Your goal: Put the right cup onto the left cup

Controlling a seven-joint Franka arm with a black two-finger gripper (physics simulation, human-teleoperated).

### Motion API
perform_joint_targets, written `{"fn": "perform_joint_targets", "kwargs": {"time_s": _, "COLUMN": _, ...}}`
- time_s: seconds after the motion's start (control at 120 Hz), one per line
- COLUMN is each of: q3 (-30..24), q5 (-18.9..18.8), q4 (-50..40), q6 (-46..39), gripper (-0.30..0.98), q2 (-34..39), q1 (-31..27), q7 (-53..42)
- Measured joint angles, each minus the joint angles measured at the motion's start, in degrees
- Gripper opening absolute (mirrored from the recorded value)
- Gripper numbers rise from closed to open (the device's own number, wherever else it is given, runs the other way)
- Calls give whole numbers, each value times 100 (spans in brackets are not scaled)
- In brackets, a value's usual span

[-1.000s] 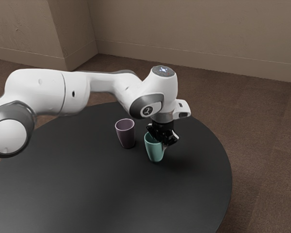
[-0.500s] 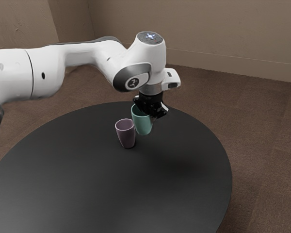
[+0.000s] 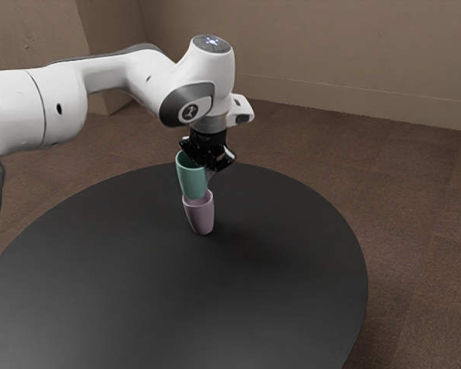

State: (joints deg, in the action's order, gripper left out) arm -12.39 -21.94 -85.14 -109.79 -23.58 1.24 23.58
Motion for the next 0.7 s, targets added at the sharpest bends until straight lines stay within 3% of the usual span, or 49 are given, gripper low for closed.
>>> {"fn": "perform_joint_targets", "kwargs": {"time_s": 0.175, "q3": 62, "q5": -16, "q4": 419, "q6": -4, "gripper": -9, "q2": -326, "q1": -2, "q7": -253}}
{"fn": "perform_joint_targets", "kwargs": {"time_s": 0.7, "q3": 183, "q5": -3, "q4": 444, "q6": -284, "gripper": -9, "q2": -642, "q1": -28, "q7": -796}}
